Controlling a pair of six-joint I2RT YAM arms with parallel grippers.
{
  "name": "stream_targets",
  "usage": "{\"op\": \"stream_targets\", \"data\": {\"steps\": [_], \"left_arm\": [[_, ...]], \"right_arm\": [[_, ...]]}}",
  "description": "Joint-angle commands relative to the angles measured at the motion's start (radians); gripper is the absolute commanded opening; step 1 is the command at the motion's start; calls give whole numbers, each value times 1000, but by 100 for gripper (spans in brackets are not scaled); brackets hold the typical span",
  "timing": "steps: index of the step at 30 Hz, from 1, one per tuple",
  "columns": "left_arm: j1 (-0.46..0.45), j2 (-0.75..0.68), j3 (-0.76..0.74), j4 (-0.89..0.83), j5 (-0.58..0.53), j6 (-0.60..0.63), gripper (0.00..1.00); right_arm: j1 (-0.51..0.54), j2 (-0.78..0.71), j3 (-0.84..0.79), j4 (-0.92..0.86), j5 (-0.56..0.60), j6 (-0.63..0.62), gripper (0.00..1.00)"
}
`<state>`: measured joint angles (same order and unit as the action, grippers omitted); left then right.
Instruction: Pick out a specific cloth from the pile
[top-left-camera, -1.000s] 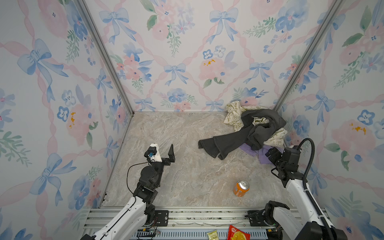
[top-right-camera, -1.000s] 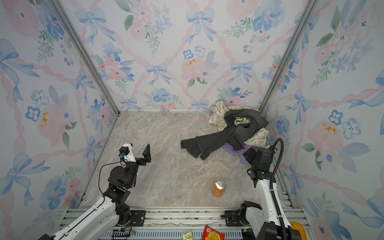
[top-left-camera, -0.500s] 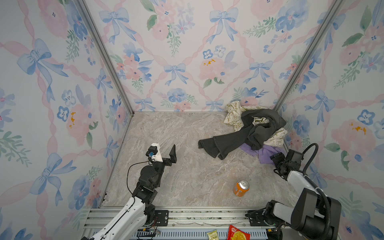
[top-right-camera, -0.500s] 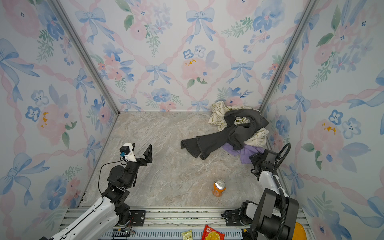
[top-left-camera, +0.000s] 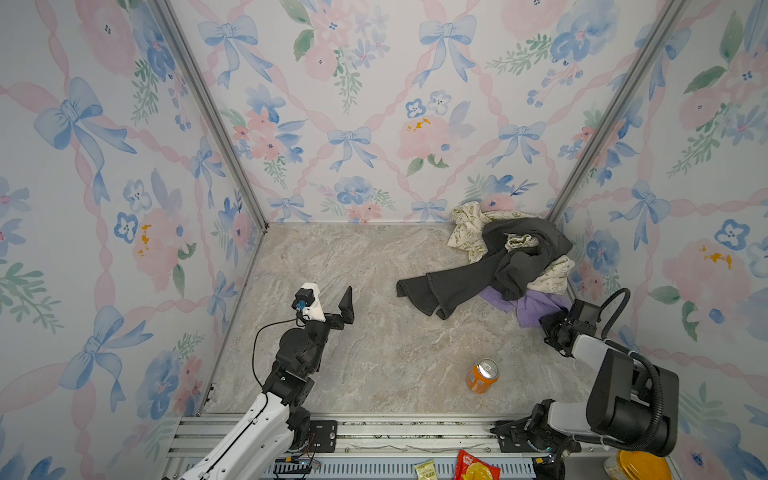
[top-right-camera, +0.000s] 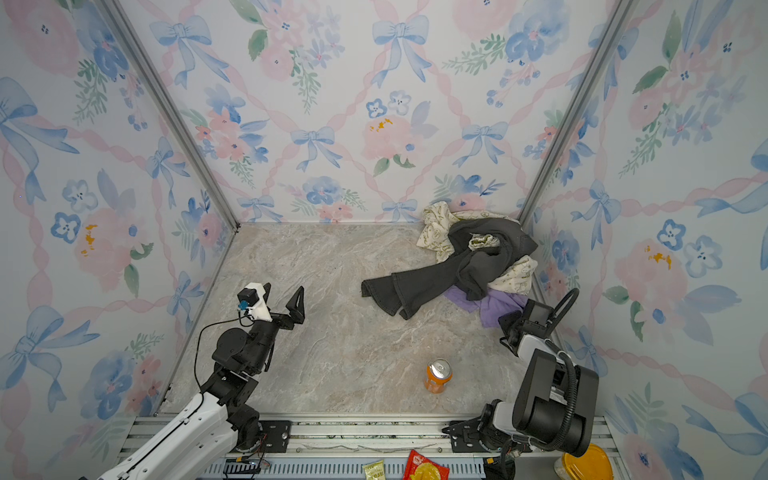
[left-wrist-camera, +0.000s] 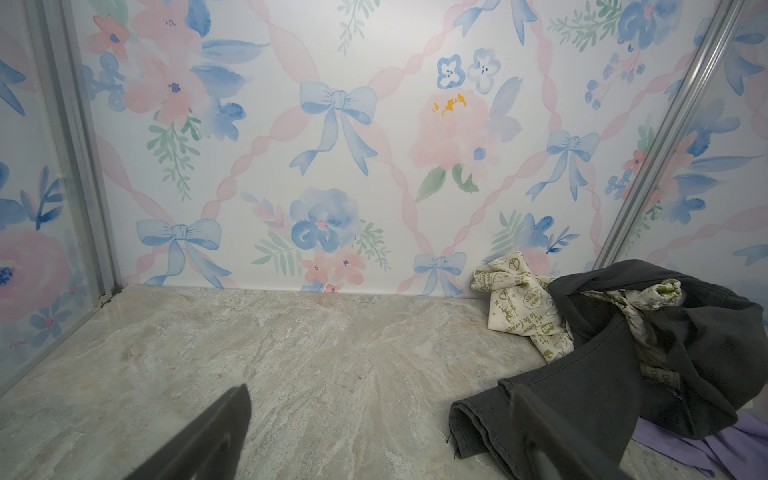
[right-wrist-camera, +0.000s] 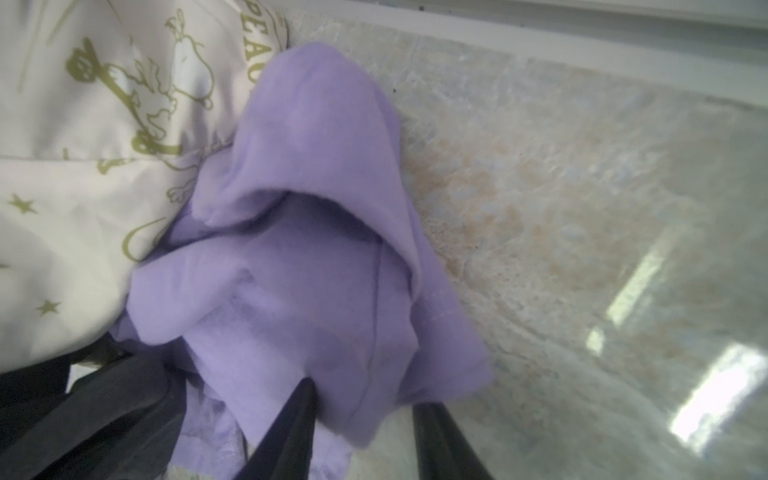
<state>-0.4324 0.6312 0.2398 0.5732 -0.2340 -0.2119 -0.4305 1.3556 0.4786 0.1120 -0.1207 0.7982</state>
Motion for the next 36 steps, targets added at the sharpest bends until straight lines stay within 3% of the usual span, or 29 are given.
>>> {"op": "stream_targets", "data": {"steps": [1,5,9,21,27,36], "left_arm": [[-8,-1,29,-11,20,-12,98],[-8,-5,35,-15,20,-13,98],[-8,-8,42,-19,26,-18,98],[-10,-1,54,-27,37,-32,98],[-9,1,62,-33,41,-34,98],[-9,2,68,-40,49,-41,98]], "right_arm": [[-4,9,16,24,-23,5,27],[-4,-30,15,23,-52,14,10],[-4,-105,21,0,-72,14,0],[54,-387,119,-112,-111,-41,0],[157,-469,235,-162,-66,-95,0],[349,-462,425,-193,-16,-255,0]]}}
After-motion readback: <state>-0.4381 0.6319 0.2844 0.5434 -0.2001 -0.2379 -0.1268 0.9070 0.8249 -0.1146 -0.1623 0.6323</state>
